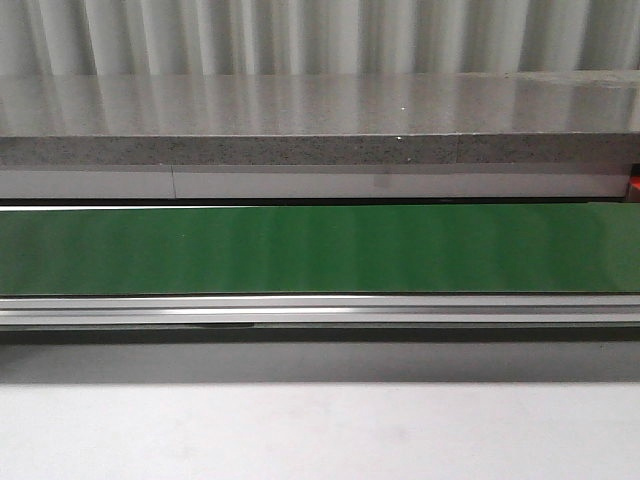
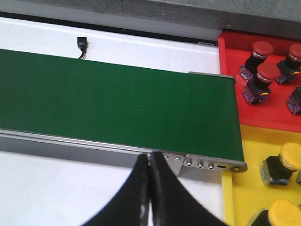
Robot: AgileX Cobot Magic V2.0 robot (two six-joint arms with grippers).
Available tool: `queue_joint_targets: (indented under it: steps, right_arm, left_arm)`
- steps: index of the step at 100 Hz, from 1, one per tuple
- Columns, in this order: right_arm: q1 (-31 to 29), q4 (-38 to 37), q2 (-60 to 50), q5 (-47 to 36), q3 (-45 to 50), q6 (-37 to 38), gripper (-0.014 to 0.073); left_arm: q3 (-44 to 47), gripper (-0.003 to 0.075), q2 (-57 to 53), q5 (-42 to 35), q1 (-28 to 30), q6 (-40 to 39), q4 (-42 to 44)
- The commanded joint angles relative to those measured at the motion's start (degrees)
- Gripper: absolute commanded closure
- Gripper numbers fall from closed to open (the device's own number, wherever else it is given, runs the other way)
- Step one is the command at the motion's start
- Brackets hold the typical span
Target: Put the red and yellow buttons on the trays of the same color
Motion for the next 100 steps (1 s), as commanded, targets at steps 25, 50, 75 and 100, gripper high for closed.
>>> queue_joint_targets:
  steps: [25,50,75,100]
  right_arm:
    - [0.04,-0.05,0.2,-4.33,-1.49,-0.44,0.0661]
    - [0.04,-0.1,-0.98,-7.72,-0.48,-0.44,0.0661]
    - [0.04,-0.14,-10.07,-20.42,8.88,0.05,0.0661]
    - [-0.65,-3.99,-21.34,-26.74,20.7,4.08,0.0661]
  left_arm:
    - [-1.54,0.074,0.17,-4.23,-0.46,0.2,-1.36]
    - [-1.54,0.074,0.17,-4.23,-0.46,0.2,-1.36]
    - [-1.54,0.074,0.17,-4.23,-0.46,0.2,-1.36]
    - [-1.54,0.074,0.17,-4.23,-0.46,0.2,-1.36]
